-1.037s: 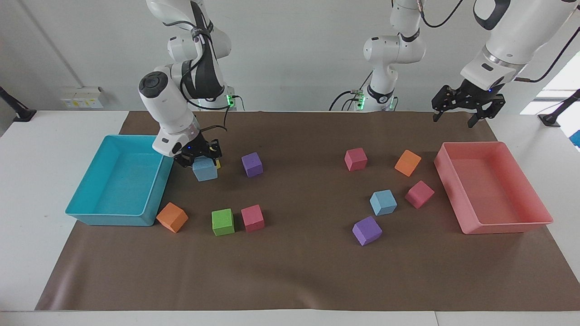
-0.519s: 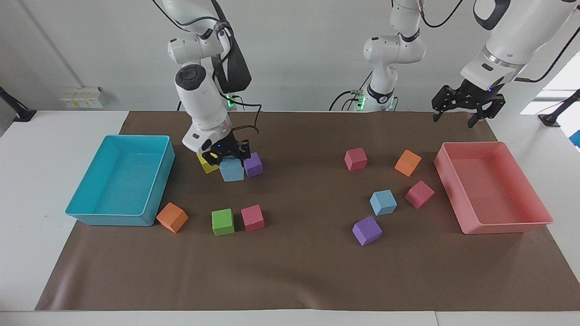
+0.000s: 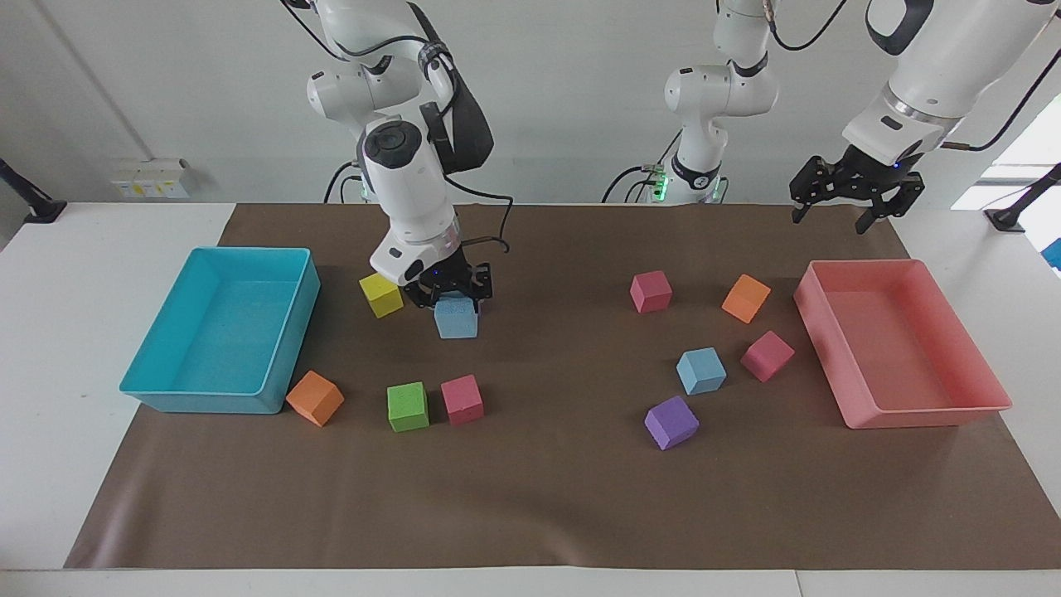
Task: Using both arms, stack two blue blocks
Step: 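Carry the light-blue cube with the right gripper toward the table center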
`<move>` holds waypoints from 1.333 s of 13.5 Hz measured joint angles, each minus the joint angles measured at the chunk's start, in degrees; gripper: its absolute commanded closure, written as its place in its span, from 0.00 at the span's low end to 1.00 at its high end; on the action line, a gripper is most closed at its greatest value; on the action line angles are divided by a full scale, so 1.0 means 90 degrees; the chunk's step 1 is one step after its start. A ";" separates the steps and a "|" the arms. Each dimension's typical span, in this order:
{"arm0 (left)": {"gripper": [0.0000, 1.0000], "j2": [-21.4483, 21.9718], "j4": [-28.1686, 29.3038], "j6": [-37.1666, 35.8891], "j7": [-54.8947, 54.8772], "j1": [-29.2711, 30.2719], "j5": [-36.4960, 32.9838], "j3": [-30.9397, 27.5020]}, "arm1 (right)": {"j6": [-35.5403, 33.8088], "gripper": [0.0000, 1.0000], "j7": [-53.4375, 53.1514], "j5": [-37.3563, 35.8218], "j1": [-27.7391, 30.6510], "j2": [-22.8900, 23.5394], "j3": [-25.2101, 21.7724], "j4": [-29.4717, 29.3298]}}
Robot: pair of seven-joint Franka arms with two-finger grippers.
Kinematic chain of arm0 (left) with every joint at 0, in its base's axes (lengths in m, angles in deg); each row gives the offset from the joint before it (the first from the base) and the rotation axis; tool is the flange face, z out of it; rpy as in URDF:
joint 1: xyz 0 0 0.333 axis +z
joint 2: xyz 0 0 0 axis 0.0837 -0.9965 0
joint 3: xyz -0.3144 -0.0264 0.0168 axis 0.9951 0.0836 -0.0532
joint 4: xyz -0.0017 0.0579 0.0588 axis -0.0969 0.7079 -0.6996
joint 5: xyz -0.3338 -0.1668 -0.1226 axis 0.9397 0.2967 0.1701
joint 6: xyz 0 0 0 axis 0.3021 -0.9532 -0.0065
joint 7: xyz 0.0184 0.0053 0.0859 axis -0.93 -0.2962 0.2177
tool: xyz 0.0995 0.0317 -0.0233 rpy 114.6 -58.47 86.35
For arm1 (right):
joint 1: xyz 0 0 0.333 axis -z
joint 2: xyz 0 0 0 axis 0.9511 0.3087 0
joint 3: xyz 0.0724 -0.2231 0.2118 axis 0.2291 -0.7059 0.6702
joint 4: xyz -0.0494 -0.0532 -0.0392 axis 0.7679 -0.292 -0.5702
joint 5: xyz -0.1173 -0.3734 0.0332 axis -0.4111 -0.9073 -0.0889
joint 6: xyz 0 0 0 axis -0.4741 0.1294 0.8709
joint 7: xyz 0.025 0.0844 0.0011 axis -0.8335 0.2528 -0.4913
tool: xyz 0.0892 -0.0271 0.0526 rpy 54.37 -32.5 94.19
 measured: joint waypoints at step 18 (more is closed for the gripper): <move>0.00 0.0000 0.0000 0.0000 0.0000 0.0000 0.0000 0.0000 | 0.1089 1.00 -0.2034 -0.0244 -0.1584 0.1581 -0.0004 -0.0222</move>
